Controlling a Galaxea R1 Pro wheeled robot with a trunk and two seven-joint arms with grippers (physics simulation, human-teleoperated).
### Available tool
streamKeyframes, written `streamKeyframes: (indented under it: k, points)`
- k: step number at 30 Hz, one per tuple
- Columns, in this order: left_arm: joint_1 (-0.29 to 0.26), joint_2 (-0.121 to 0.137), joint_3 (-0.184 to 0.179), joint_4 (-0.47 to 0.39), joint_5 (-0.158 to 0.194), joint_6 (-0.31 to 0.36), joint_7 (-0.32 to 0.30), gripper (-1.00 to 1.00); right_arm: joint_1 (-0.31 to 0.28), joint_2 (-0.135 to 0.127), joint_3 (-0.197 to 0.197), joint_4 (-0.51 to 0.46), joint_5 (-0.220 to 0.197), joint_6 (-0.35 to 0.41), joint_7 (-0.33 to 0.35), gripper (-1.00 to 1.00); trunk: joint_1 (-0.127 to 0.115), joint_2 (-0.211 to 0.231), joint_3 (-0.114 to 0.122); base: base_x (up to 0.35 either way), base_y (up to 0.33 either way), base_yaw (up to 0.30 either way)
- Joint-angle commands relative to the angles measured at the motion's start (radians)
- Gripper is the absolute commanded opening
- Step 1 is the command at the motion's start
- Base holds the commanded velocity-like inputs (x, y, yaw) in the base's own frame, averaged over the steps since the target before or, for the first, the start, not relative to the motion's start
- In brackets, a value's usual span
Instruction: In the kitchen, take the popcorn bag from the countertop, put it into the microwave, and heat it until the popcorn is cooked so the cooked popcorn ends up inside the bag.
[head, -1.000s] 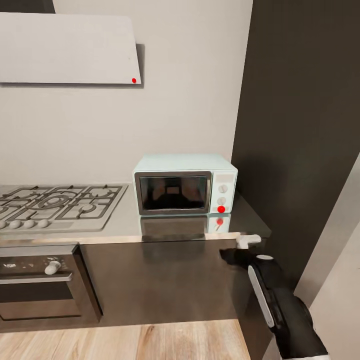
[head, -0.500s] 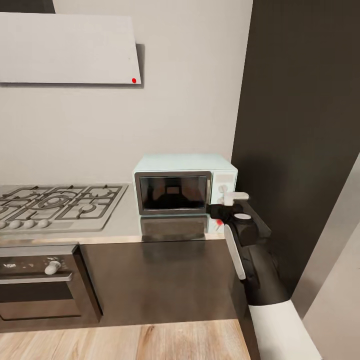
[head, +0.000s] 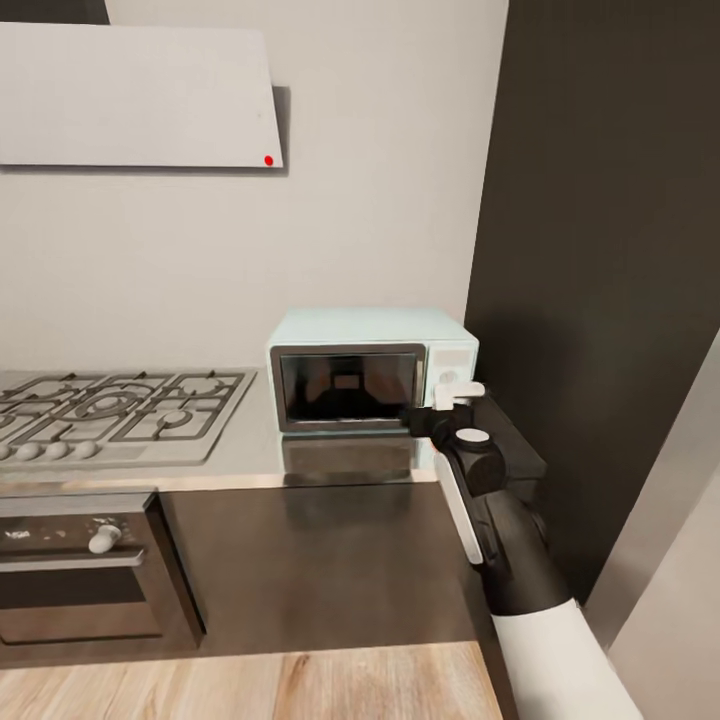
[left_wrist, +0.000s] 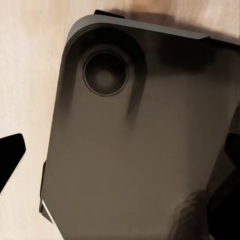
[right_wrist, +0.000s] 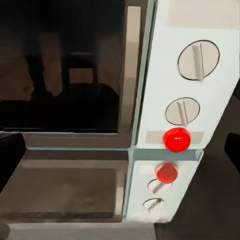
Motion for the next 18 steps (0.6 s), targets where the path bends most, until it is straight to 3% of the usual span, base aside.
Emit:
streamKeyframes:
  k: [1, 18]
  points:
    - [0.001, 0.000, 0.002, -0.002, 0.006, -0.001, 0.000, 1.00, -0.001, 0.000, 0.006, 0.000, 0.000, 0.005, -0.005, 1.00, 0.000, 0.000, -0.001, 0.184, 0.090, 0.000]
    - [0.001, 0.000, 0.001, -0.002, 0.006, -0.001, 0.000, 1.00, -0.001, 0.000, 0.001, 0.000, 0.003, 0.005, -0.008, 1.00, 0.000, 0.000, -0.001, 0.146, 0.037, 0.000]
